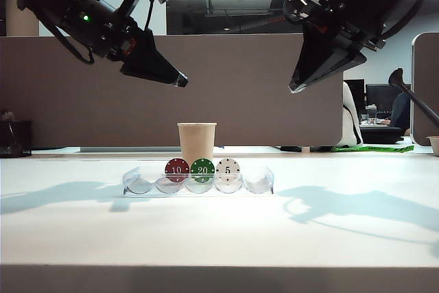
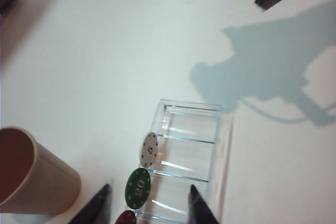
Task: Pick up the chip with the greater value and put it into the paper cup.
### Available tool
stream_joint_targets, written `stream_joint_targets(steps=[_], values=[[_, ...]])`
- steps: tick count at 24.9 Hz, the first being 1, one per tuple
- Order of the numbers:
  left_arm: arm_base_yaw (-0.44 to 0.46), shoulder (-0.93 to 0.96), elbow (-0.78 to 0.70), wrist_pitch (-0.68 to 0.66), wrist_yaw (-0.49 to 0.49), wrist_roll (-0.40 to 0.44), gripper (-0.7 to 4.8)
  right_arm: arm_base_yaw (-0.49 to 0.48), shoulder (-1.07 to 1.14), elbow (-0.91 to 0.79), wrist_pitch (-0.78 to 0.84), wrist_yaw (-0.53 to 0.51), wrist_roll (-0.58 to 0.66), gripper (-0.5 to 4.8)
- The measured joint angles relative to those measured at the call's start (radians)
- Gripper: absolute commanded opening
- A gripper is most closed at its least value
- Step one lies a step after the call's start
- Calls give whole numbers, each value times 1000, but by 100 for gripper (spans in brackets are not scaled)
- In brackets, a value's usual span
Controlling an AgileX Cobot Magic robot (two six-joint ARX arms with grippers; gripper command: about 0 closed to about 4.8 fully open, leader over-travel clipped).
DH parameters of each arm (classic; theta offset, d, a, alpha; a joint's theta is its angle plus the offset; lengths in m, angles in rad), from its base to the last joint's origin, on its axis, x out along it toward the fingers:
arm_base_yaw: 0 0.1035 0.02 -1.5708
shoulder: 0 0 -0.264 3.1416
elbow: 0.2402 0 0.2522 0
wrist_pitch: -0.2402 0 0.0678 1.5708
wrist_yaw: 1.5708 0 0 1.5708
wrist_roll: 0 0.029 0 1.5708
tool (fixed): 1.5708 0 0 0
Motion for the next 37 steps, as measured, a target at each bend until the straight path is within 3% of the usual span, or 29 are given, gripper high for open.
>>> stream_joint_targets(steps=[14, 31, 37], values=[[0, 57, 176, -165, 25, -1, 189, 0, 0, -3, 18, 0, 0, -6], [-8, 179, 181, -227, 77, -21, 189, 0, 0, -3, 21, 0, 0, -5], [-19, 183, 219, -275, -21, 7, 187, 0, 0, -3, 21, 0, 0, -6]])
